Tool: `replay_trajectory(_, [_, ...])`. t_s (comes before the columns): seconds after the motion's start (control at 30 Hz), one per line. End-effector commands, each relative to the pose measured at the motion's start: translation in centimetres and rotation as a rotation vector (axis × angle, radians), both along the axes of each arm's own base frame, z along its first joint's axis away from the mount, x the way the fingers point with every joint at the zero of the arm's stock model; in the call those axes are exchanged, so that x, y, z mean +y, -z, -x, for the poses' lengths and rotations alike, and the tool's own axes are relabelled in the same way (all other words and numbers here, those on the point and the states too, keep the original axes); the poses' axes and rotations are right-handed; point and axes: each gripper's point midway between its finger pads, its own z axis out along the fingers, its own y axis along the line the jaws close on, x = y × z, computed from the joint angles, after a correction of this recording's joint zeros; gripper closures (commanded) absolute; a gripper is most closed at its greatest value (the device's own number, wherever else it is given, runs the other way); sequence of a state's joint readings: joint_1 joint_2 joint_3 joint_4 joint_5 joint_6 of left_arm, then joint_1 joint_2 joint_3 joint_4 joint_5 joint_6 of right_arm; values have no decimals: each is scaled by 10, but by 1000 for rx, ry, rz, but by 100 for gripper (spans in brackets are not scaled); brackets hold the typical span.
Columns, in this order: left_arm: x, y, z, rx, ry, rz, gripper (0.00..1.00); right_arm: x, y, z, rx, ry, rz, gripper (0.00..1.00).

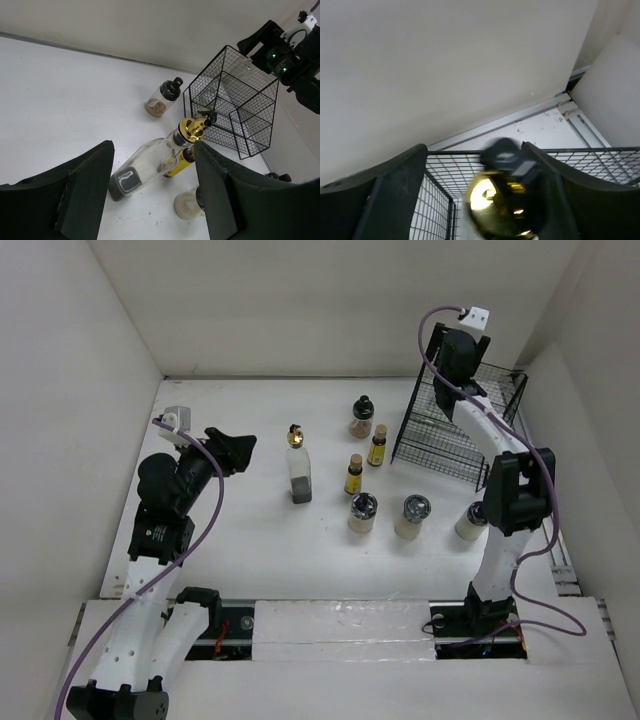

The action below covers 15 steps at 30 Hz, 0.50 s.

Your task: Organize the condiment bottles

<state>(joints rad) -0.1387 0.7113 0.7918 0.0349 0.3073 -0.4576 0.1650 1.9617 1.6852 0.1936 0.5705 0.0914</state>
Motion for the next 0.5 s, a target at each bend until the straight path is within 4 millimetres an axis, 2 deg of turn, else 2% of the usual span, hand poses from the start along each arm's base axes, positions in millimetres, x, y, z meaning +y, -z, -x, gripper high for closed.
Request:
replay_trajectory(0.0, [-2,-10,-1,-44,5,10,38,4,-88,15,-165,-83,-31,17])
replay_trajectory(0.07, [0,-11,-1,-41,-7,10,37,13,-120,26,-194,-153,-8,10])
replay_trajectory(0.1, [2,-11,-2,-41,-16,10,36,20,-127,28,-197,-222,4,9])
replay_trajectory(0.13, [5,-9,-3,-30,-38,8,36,26,-149,41,-223,-271,32,9])
replay_trajectory(0.17, [5,-9,-3,-30,-38,8,36,40,-152,48,-224,-338,51,9])
replay_trajectory(0.2, [10,-9,-4,-23,-65,6,34,62,-156,55,-228,-456,76,9])
replay_trajectory(0.23, [11,-16,-4,-33,-75,17,34,84,-157,65,-228,-532,97,12])
replay_trajectory(0.27, [11,-13,-4,-22,-75,16,34,99,-155,80,-221,-597,136,16])
replay_trajectory(0.3, [13,-13,-5,-19,-89,25,34,116,-150,90,-215,-667,155,36])
replay_trajectory(0.37, [16,-14,-6,-15,-113,35,34,175,-143,120,-238,-919,187,74])
replay_trajectory(0.4, [18,-14,-7,-15,-122,35,34,194,-125,137,-220,-1012,212,94])
replay_trajectory(0.43, [18,-11,-7,-7,-123,34,34,220,-117,157,-229,-1151,225,98])
replay_trajectory(0.47, [18,-11,-7,-6,-123,34,36,250,-115,180,-264,-1252,226,99])
